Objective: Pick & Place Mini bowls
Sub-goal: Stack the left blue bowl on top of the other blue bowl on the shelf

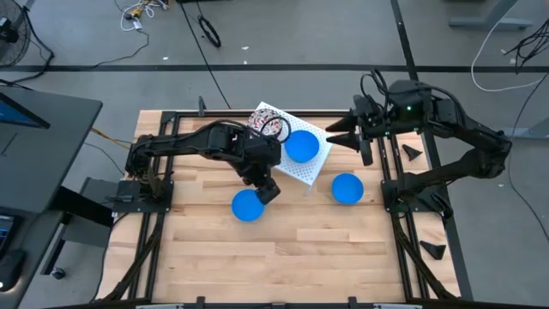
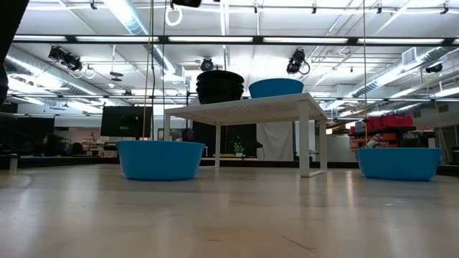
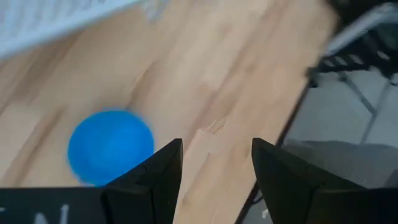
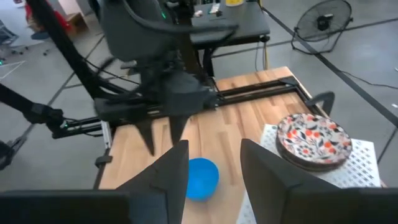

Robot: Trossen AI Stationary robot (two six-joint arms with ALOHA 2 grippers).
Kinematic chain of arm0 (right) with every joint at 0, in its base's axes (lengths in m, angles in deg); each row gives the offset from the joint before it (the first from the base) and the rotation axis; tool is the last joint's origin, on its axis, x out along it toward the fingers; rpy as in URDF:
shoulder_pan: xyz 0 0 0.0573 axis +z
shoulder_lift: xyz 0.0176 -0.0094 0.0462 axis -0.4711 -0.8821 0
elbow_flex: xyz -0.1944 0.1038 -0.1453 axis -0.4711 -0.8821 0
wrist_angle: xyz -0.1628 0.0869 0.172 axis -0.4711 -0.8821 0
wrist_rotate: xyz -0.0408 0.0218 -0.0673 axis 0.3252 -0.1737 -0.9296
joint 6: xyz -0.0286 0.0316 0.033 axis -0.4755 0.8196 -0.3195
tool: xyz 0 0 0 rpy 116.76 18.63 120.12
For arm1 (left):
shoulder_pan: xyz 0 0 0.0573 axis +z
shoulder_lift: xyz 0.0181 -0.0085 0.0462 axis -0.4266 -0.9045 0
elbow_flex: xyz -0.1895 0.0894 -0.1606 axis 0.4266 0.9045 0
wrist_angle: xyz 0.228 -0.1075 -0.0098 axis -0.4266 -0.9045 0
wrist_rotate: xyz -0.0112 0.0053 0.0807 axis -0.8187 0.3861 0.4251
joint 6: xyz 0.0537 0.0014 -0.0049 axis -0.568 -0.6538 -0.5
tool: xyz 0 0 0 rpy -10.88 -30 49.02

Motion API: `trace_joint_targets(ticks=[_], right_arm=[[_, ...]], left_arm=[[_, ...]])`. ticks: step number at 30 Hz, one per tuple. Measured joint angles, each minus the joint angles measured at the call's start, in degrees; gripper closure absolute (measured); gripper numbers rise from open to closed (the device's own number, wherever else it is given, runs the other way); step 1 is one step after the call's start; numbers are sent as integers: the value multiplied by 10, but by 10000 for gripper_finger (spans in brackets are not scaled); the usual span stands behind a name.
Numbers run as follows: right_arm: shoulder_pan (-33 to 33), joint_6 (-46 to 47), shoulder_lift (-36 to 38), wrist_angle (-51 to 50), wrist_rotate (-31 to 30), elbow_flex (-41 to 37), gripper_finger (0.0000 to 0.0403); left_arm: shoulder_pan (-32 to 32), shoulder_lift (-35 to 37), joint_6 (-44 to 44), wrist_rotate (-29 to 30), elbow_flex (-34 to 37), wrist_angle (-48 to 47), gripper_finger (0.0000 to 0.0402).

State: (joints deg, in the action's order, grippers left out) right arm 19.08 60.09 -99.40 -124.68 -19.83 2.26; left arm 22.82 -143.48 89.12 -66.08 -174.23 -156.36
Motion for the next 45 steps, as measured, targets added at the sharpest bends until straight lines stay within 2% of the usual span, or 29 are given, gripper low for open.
trace_joint_targets(ticks=[5, 7, 13, 21, 28, 45], right_arm=[[10, -3, 0, 3, 0, 0, 257], [10, -8, 0, 3, 0, 0, 257], [10, -11, 0, 2, 0, 0, 257], [10, -10, 0, 0, 0, 0, 257], [10, -1, 0, -6, 0, 0, 257], [10, 0, -6, -13, 0, 0, 257]], left_arm=[[0, 0, 53, 43, 17, -136, 204], [0, 0, 64, 53, 46, -144, 204], [0, 6, 97, 45, 150, -108, 204], [0, 5, 148, 105, 272, -56, 204], [-10, 5, 205, 122, 340, 17, 204], [-40, 5, 297, 109, 519, 188, 204]])
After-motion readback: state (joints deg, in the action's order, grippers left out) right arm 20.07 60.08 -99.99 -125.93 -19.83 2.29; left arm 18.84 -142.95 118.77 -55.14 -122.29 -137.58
